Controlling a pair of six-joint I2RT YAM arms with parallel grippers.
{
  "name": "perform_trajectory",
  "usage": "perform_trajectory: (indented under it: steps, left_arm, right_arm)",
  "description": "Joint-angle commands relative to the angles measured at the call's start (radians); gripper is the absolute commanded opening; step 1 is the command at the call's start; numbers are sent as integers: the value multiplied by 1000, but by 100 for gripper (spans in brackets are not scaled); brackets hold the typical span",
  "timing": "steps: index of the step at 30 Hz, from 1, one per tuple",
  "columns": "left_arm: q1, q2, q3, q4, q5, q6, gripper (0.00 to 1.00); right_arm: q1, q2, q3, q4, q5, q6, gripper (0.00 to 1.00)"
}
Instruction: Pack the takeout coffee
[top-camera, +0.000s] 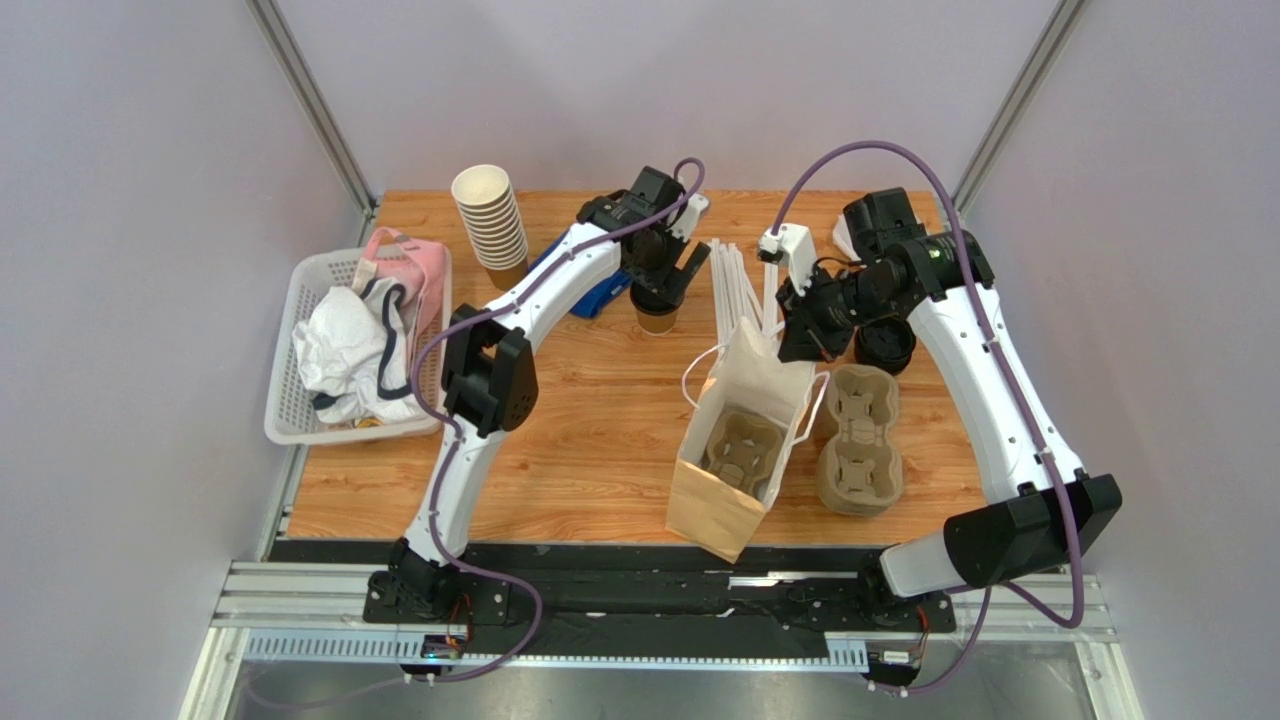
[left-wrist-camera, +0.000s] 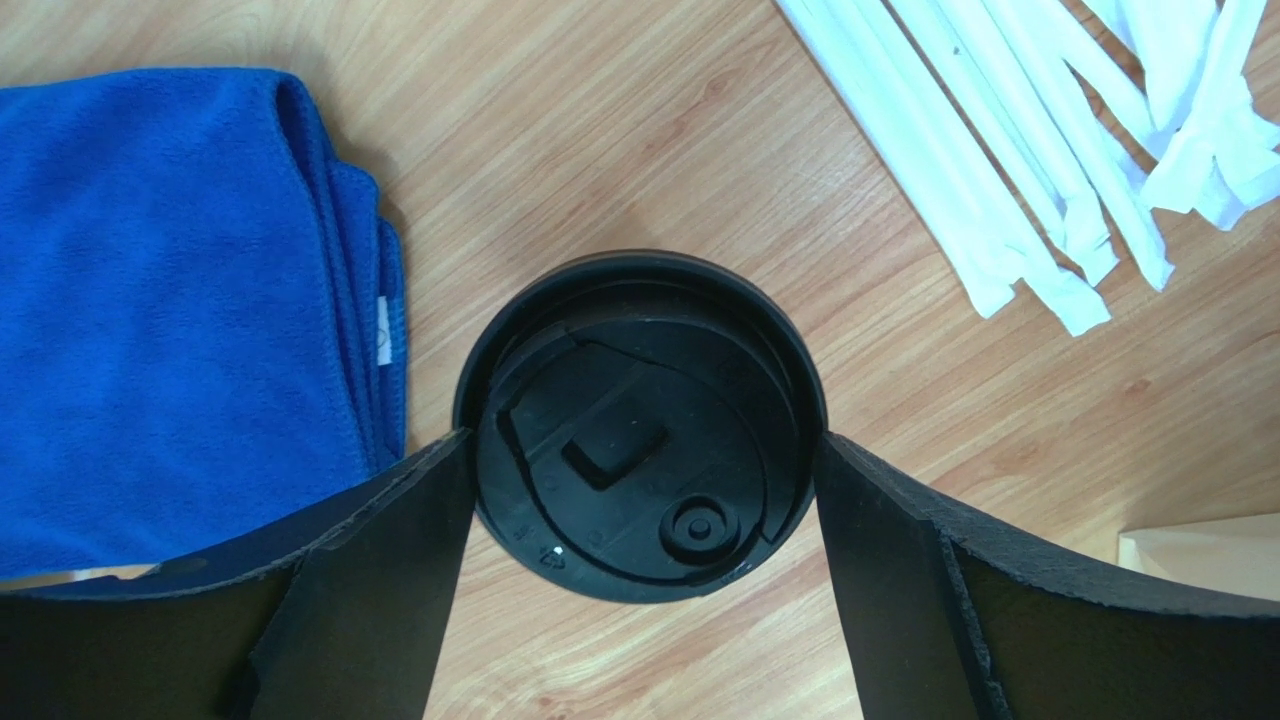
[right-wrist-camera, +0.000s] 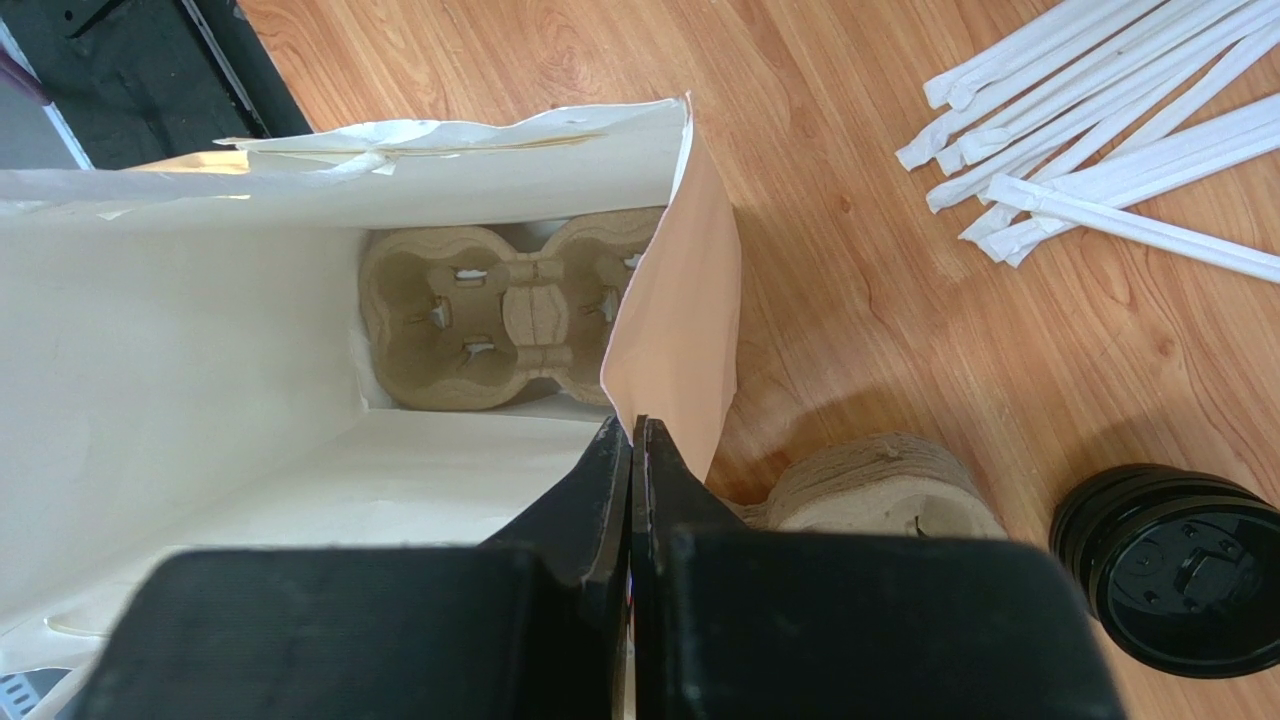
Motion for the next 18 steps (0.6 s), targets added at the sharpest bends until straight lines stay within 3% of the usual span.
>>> perform_trajectory:
  steps: [1,6,18]
  left_arm:
    - [-2,22,33,11,-5,-7,88]
    - [-5,25,17,13,-8,-7,83]
    - [-11,42,-8,-22,-35,60,82]
  right_arm:
    - [-6,1,21,-185,-13,15,0]
    - [-4,-2,19,-185,-12,13,0]
    - [-4,4,24,-190,-12,10,0]
